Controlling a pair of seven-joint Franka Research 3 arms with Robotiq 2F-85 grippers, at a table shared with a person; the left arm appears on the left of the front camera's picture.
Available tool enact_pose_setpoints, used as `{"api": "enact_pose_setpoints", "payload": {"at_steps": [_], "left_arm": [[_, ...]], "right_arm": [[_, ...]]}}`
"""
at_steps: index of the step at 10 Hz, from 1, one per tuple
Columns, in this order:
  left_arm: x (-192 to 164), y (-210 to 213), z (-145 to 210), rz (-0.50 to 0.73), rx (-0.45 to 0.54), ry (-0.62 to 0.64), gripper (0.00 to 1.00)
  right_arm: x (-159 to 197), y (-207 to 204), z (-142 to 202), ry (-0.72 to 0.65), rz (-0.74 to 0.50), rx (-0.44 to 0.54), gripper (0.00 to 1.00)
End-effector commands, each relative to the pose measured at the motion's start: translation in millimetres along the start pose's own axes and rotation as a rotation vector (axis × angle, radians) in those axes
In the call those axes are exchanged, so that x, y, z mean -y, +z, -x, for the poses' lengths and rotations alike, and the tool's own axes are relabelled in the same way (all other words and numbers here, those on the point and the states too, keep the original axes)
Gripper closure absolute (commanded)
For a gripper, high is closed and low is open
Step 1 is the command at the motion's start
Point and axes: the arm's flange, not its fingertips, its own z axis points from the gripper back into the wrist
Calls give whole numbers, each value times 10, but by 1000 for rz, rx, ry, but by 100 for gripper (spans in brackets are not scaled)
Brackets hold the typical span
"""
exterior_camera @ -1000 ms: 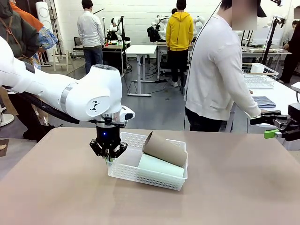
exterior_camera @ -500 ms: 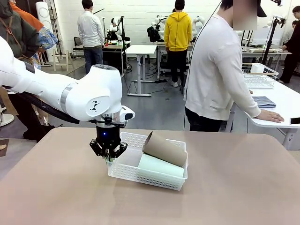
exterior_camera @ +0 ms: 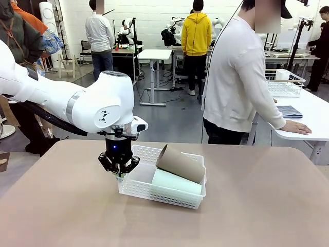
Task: Clean and organize the cups into the basket.
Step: Move the Organizing basket back to the left side of the table.
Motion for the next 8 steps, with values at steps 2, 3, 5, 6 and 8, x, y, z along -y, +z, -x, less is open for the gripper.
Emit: {"api": "enact_pose_setpoints", "payload": {"at_steps": [2, 3, 5, 6, 8], "left_arm": [[-7, 29, -5, -10, 12, -1, 100], [-7, 29, -5, -10, 12, -1, 100], [-7, 29, -5, -10, 12, -1, 100], [-7, 29, -5, -10, 12, -1, 100], [-7, 29, -5, -10, 12, -1, 100]], "right_arm": [[-122, 377, -59, 51, 37, 70, 0], [-176, 440, -79, 53, 42, 87, 0], [-128, 287, -32, 14, 34, 30, 0], [-128, 287, -32, 14, 34, 30, 0], [-128, 287, -32, 14, 34, 30, 0]]}}
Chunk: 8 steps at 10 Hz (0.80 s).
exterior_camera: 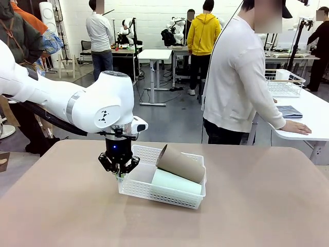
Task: Clean and organize the cups into the basket.
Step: Move the Organizing basket back to the left side of the table.
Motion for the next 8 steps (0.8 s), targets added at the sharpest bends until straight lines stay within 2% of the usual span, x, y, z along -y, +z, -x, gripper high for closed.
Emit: {"api": "enact_pose_setpoints", "payload": {"at_steps": [1, 3, 5, 6, 7, 8], "left_arm": [[-8, 29, -5, -10, 12, -1, 100], [-8, 29, -5, -10, 12, -1, 100], [-8, 29, -5, -10, 12, -1, 100], [-8, 29, -5, -10, 12, -1, 100], [-8, 29, -5, -10, 12, -1, 100], [-8, 29, -5, -10, 12, -1, 100]], "right_arm": [[5, -19, 26, -6, 5, -11, 0], [1, -1, 1, 0, 0, -1, 0], [-293, -291, -38, 423, -192, -172, 0], [-374, -377, -6, 534, -234, -195, 0], [-418, -421, 33, 530, -266, -173, 0], [-426, -428, 89, 437, -271, -186, 0]]}}
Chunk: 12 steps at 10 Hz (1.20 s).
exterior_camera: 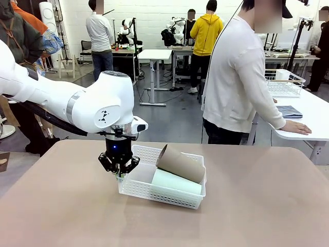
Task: Clean and organize the cups into the basket.
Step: Move the Organizing basket back to the left side of the table.
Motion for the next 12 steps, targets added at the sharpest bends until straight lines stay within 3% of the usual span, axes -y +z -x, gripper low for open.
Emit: {"api": "enact_pose_setpoints", "payload": {"at_steps": [1, 2, 4, 6, 7, 8, 10, 11, 12], "left_arm": [[-7, 29, -5, -10, 12, -1, 100], [-7, 29, -5, -10, 12, -1, 100], [-7, 29, -5, -10, 12, -1, 100], [-7, 29, -5, -10, 12, -1, 100], [-7, 29, -5, -10, 12, -1, 100], [-7, 29, -5, -10, 12, -1, 100], [-7, 29, -5, -10, 12, -1, 100], [-7, 29, -5, -10, 12, -1, 100], [-7, 29, -5, -10, 12, -1, 100]], "right_arm": [[-654, -67, 762, -193, 52, -51, 0], [-711, -99, 780, -427, 23, -17, 0], [-819, -55, 755, -551, 39, -29, 0], [-897, 30, 761, -636, 59, 30, 0], [-911, 42, 704, -598, 51, 52, 0], [-1002, -37, 901, -600, 39, -23, 0], [-976, -9, 807, -607, 34, 8, 0], [-971, 75, 789, -848, 4, 436, 0], [-958, 92, 759, -978, 17, 705, 0]]}}
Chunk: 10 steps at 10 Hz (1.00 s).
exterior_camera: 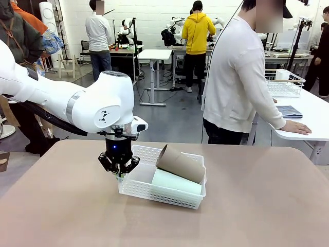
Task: Clean and organize the cups into the basket.
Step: Move the Organizing basket back to the left side of the table.
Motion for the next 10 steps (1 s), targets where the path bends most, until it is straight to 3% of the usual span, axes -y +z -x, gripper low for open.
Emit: {"api": "enact_pose_setpoints", "payload": {"at_steps": [1, 3, 6, 8, 10], "left_arm": [[-8, 29, -5, -10, 12, -1, 100], [-8, 29, -5, -10, 12, -1, 100], [-8, 29, -5, -10, 12, -1, 100], [-8, 29, -5, -10, 12, -1, 100], [-8, 29, -5, -10, 12, -1, 100]], "right_arm": [[69, 131, -117, -311, 100, 585, 0], [-92, -11, -98, -405, 218, 562, 0], [-254, -71, -116, -517, 361, 384, 0], [-272, -76, -87, -654, 349, 224, 0], [-259, -85, -79, -730, 291, 171, 0]]}}
